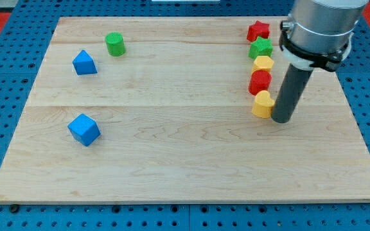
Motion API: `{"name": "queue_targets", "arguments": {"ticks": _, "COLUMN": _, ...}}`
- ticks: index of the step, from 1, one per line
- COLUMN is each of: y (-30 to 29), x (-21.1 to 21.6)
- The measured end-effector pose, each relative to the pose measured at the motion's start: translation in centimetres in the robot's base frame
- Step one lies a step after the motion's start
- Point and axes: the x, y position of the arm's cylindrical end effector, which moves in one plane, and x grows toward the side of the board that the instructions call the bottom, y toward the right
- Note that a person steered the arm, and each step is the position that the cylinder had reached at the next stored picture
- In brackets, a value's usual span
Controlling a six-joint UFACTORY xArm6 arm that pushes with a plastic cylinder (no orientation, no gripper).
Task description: Push the blue cube to the yellow heart
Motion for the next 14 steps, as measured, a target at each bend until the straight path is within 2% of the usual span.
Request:
{"name": "queue_targets", "arguments": {"ticks": 2, "y": 0.6, "x": 1.5}}
{"name": "queue_targets", "arguments": {"ticks": 3, "y": -0.1, "x": 9.3}}
{"name": "queue_targets", "arguments": {"ticks": 4, "y": -8.4, "x": 13.8}}
{"name": "queue_targets", "arguments": {"ticks": 5, "y": -19.9, "x": 13.4}}
{"name": "queue_targets", "arguments": {"ticks": 6, "y": -30.4, "x": 10.0}}
{"name": "queue_targets", "arguments": {"ticks": 7, "y": -39.2, "x": 8.7}}
{"name": "queue_targets", "arguments": {"ticks": 8, "y": -42.0, "x": 6.7}}
{"name": "queue_targets", "arguments": {"ticks": 9, "y": -41.2, "x": 4.7}}
{"name": "queue_targets", "arguments": {"ticks": 11, "y": -28.0, "x": 3.9}}
{"name": "queue_targets", "arguments": {"ticks": 12, "y": -28.7, "x": 3.8}}
{"name": "queue_targets", "arguments": {"ticks": 14, "y": -33.8, "x": 3.4}}
